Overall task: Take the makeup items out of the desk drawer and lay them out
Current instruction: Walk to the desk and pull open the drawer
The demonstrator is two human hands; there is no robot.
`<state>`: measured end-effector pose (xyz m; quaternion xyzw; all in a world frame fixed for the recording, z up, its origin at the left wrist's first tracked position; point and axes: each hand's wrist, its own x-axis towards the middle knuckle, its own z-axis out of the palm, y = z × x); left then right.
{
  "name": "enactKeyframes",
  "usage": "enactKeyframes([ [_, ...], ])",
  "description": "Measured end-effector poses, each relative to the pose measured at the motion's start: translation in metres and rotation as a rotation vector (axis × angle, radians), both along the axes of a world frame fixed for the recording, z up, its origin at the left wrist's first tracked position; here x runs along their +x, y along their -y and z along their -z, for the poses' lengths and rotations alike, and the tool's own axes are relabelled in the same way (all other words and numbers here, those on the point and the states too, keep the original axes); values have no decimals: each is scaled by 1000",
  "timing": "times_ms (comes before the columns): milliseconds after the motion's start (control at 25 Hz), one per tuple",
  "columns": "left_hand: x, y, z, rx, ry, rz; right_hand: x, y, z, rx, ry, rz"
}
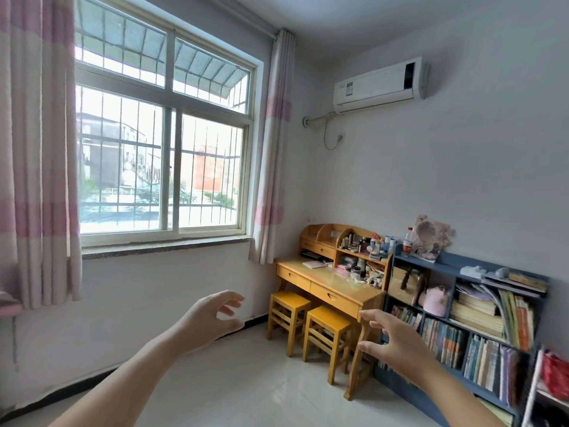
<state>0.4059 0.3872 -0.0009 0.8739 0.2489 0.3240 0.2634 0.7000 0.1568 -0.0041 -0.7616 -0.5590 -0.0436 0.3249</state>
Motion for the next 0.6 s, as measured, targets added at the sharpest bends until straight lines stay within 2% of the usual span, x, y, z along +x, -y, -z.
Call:
enactKeyframes([
  [280, 58, -101, -2, 32, -23, 31, 48, -103, 2, -10, 10, 10],
  [600, 126, -256, -12, 38, -41, 51, 103, -251, -8, 8, 7, 57],
])
